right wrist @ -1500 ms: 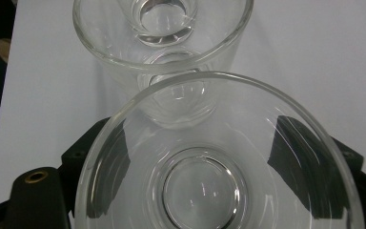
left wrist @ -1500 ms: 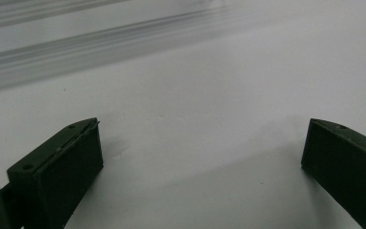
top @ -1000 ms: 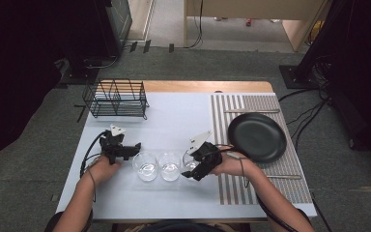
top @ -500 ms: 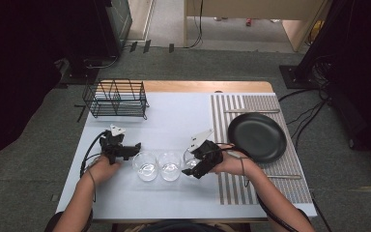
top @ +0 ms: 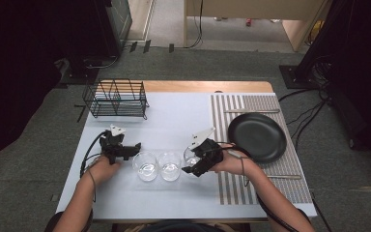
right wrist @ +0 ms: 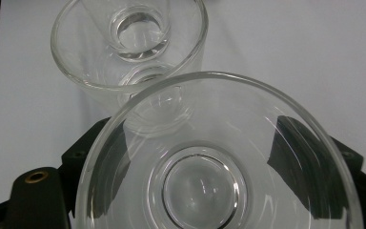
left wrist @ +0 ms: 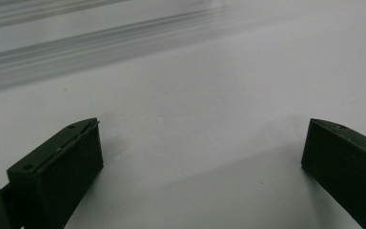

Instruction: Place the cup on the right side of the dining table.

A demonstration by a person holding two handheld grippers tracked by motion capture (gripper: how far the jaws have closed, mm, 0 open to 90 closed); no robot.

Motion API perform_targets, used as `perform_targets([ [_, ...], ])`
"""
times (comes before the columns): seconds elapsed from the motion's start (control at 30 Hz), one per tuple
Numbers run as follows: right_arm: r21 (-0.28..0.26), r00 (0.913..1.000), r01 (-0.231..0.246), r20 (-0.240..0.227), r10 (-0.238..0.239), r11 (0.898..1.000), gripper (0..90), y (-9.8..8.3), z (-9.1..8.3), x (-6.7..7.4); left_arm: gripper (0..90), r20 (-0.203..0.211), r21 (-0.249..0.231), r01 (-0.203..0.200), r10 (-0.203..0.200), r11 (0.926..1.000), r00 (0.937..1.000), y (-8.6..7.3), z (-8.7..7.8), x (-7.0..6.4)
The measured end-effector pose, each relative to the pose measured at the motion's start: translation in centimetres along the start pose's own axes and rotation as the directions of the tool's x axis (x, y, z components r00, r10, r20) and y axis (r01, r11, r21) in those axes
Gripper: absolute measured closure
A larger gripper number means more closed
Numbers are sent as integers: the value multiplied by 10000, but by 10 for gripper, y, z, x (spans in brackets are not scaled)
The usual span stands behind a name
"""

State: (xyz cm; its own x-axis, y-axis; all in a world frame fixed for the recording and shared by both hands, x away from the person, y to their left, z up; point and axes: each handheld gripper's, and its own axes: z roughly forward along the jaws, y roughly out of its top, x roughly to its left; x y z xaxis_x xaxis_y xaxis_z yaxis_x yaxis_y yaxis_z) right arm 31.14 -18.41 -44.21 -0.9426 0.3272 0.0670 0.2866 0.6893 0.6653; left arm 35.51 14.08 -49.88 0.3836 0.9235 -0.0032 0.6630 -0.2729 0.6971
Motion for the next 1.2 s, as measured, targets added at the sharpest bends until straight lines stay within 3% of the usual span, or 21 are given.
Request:
perform_targets([
  [1.2,-220,9936,-730,853,747,9971,196,2,-2,-11,0,-12,-17,-3,3,10000,10000,0,0,0],
])
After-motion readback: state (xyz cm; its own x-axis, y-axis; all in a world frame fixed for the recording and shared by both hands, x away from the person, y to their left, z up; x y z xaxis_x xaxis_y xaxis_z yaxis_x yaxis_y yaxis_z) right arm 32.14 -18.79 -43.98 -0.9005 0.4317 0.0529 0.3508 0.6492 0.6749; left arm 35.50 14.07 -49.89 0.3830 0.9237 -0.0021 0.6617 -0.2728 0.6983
